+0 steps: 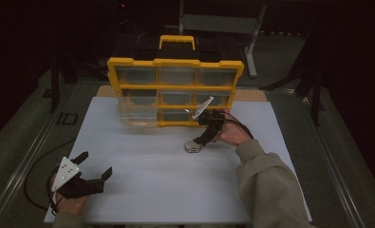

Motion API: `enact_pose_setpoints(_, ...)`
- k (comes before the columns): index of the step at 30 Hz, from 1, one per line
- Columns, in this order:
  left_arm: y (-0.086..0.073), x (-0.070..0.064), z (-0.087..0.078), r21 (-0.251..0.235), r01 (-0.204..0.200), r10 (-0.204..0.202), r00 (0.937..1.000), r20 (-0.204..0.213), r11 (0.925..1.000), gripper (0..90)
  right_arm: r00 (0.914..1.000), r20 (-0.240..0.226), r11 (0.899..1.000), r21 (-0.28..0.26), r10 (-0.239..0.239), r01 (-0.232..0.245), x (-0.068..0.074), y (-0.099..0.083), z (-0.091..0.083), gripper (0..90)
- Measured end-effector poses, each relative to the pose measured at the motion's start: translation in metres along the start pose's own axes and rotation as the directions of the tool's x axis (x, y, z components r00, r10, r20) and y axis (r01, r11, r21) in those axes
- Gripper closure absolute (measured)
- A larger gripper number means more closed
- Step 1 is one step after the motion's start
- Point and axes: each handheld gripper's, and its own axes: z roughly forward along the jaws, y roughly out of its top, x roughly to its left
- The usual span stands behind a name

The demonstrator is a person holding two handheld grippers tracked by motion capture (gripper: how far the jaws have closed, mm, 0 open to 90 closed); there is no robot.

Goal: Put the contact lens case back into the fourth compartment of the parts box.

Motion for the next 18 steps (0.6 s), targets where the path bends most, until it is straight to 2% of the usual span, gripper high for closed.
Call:
enact_pose_setpoints(1,0.000,0.000,0.000,0.000,0.000,0.000,1.0000,0.001,1.0000,0.0,1.0000,0.002,1.000,-0.001,-0.004,0.004,-0.001,0.000,0.001,7.9)
enact_pose_setpoints(2,0.000,0.000,0.000,0.000,0.000,0.000,1.0000,0.001,1.0000,0.0,0.9998,-0.001,1.000,0.010,0.022,-0.022,0.000,0.000,0.002,7.9)
enact_pose_setpoints(8,0.000,0.000,0.000,0.001,0.000,0.000,1.0000,0.001,1.0000,0.0,0.9998,-0.014,1.000,0.020,-0.016,0.016,-0.002,0.000,0.015,7.9)
enact_pose_setpoints(12,0.000,0.000,0.000,0.000,-0.001,0.001,1.0000,0.002,1.0000,0.0,0.9993,-0.033,0.999,0.040,-0.017,0.018,0.001,0.001,0.021,7.8)
enact_pose_setpoints(13,0.000,0.000,0.000,0.000,-0.001,0.001,1.0000,0.002,1.0000,0.0,0.9988,-0.035,0.999,0.038,-0.034,0.036,0.001,0.002,0.023,7.9)
enact_pose_setpoints(16,0.000,0.000,0.000,0.000,0.000,0.000,1.0000,0.002,1.0000,0.0,0.9988,-0.047,0.998,0.065,-0.012,0.015,0.005,0.003,0.026,8.1)
enact_pose_setpoints(18,0.000,0.000,0.000,0.001,-0.001,0.001,1.0000,0.003,1.0000,0.0,0.9978,-0.059,0.998,0.056,-0.031,0.034,0.005,0.003,0.031,8.5)
